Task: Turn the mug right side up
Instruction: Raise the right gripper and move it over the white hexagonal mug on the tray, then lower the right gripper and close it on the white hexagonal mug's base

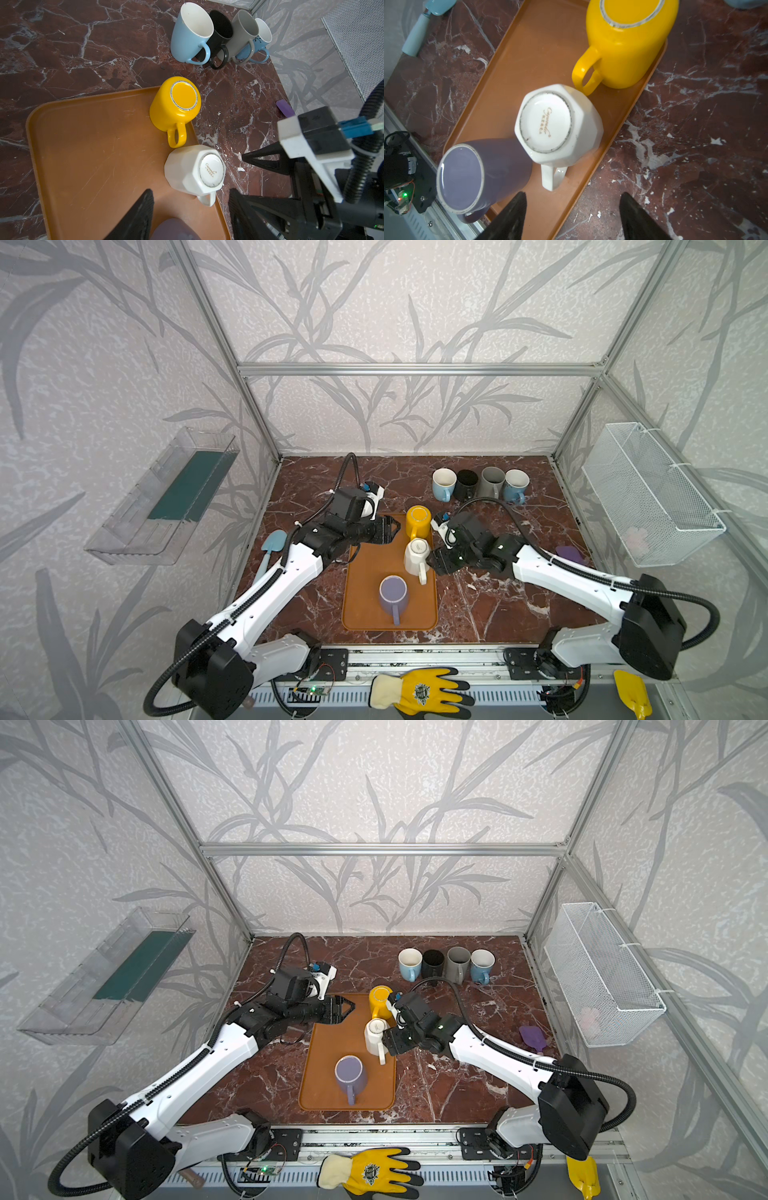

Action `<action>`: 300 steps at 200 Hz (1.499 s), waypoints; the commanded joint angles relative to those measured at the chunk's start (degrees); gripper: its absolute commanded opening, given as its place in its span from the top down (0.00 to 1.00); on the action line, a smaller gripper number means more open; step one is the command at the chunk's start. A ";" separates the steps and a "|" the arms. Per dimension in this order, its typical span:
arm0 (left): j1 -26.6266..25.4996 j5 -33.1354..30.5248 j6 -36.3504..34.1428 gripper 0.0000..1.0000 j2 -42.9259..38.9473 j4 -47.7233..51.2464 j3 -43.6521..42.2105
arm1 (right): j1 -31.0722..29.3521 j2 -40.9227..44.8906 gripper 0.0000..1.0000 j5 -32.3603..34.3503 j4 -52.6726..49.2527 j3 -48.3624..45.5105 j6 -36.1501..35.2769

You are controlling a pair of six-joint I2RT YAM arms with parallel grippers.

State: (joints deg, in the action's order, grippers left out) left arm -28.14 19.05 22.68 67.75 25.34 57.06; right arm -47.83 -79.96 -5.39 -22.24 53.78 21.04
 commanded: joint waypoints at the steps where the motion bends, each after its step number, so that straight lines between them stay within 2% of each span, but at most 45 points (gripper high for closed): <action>1: -0.27 -1.12 0.08 0.40 -0.40 0.94 1.60 | -2.92 -1.95 0.31 2.39 0.45 0.75 3.07; 17: -0.28 -1.11 0.09 0.40 -0.38 0.94 1.57 | -4.92 -3.60 0.38 3.88 0.45 1.45 4.05; 32: -0.33 -1.02 0.17 0.40 -0.41 0.94 1.57 | -6.07 -5.24 0.50 4.75 0.10 2.23 4.53; 43: -0.33 -0.81 0.17 0.40 -0.33 1.00 1.48 | -6.60 -6.42 0.55 4.97 -0.20 3.08 4.80; 136: -0.32 -1.70 -0.26 0.40 -1.30 1.99 1.05 | -7.80 -13.30 0.69 12.86 -3.26 8.38 8.41; 214: -0.33 -2.29 -0.35 0.40 -1.98 2.52 0.78 | -7.80 -15.83 0.71 17.66 -8.80 11.97 7.40; 300: -0.34 -2.88 -0.35 0.40 -2.73 2.96 0.60 | -7.80 -20.09 0.71 16.46 -12.65 16.31 6.47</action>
State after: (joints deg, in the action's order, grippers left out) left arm -28.14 17.32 22.68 66.52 27.09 57.06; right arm -55.24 -98.50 10.41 -32.51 68.47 27.73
